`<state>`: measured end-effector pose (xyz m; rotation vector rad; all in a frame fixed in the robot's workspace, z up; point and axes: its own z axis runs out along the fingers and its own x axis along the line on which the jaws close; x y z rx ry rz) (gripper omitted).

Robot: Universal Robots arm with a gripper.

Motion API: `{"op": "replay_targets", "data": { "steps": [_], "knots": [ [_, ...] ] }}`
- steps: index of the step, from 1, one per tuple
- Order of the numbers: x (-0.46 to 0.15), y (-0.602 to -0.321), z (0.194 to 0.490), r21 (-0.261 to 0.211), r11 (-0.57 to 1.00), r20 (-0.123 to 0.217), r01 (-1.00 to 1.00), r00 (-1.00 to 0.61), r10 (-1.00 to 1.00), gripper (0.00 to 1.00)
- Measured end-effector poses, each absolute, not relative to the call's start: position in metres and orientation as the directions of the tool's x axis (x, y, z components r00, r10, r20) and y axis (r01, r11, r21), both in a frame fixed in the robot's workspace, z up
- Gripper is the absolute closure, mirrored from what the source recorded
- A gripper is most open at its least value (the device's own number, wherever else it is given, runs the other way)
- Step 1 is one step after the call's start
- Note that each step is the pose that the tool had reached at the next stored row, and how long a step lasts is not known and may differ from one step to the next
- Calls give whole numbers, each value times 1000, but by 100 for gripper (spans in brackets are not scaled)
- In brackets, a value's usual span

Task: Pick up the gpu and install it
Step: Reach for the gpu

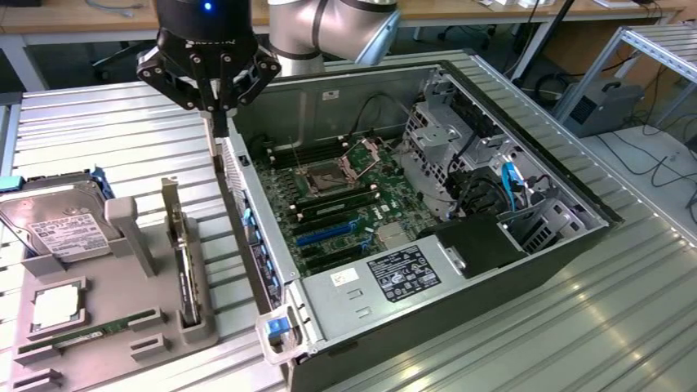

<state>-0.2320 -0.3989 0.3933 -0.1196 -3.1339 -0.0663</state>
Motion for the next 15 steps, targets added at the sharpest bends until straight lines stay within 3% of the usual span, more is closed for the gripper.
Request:
{"op": "replay_targets", "data": {
  "steps": [15],
  "knots": [
    [-255,-399,393,42,996,6,76,-997,76,89]
  ]
}}
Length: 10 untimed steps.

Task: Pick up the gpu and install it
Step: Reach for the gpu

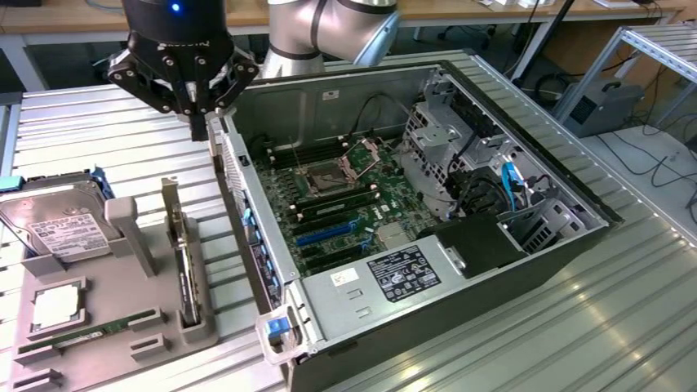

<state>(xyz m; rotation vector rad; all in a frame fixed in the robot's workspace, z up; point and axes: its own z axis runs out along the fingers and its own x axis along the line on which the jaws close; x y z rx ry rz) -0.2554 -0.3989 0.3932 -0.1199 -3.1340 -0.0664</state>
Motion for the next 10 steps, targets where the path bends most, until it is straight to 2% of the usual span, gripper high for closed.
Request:
{"op": "replay_targets", "data": {
  "steps": [10],
  "knots": [
    [-284,-399,393,42,996,6,76,-997,76,89]
  ]
}}
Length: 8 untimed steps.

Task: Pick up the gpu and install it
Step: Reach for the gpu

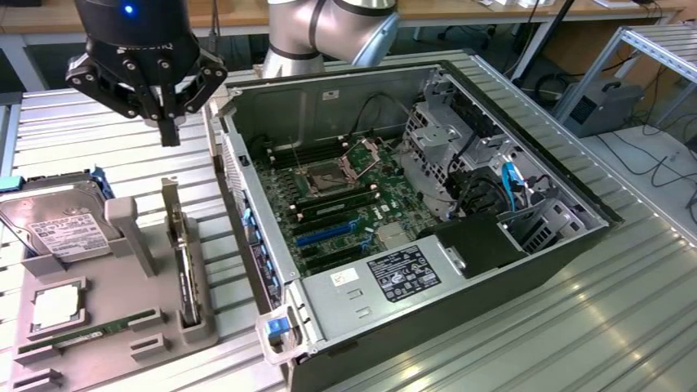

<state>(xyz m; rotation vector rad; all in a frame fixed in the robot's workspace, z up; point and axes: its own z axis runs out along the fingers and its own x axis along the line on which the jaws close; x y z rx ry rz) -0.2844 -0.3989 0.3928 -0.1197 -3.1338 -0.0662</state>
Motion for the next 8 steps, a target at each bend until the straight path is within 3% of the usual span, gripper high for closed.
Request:
{"op": "replay_targets", "data": {
  "steps": [8],
  "knots": [
    [-305,-399,393,42,996,6,76,-997,76,89]
  ]
}}
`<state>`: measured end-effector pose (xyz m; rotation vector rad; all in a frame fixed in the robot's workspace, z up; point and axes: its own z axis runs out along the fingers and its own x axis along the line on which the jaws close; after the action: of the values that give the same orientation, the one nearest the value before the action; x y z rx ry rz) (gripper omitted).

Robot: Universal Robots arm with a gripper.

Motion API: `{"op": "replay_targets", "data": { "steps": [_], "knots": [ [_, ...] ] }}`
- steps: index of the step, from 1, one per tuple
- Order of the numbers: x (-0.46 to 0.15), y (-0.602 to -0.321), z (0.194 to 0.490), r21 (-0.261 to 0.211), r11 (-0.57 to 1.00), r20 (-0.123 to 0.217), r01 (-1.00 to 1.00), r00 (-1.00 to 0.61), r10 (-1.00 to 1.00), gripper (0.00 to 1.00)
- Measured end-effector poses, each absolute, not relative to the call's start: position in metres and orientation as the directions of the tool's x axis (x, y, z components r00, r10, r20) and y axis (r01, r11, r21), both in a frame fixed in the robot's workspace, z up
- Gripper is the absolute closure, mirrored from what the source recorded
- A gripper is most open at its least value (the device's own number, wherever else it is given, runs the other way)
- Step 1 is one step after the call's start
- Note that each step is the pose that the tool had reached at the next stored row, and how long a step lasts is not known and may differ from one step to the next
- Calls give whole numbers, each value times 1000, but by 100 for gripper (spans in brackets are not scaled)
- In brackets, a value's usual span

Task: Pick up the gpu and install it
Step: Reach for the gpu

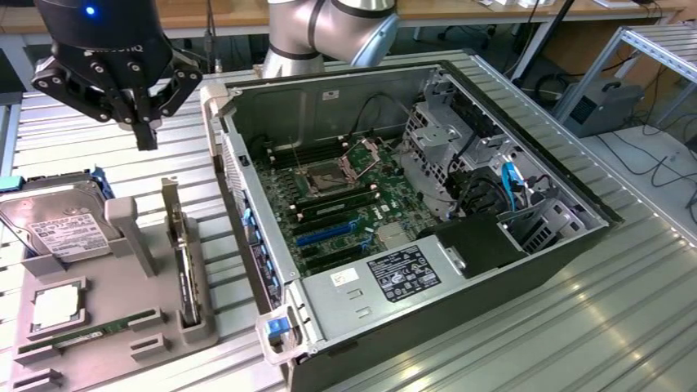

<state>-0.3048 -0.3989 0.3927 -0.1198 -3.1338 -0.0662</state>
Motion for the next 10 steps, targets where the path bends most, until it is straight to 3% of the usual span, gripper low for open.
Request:
{"op": "replay_targets", "data": {
  "steps": [10],
  "knots": [
    [-315,-407,393,42,996,6,77,-997,76,89]
  ]
}}
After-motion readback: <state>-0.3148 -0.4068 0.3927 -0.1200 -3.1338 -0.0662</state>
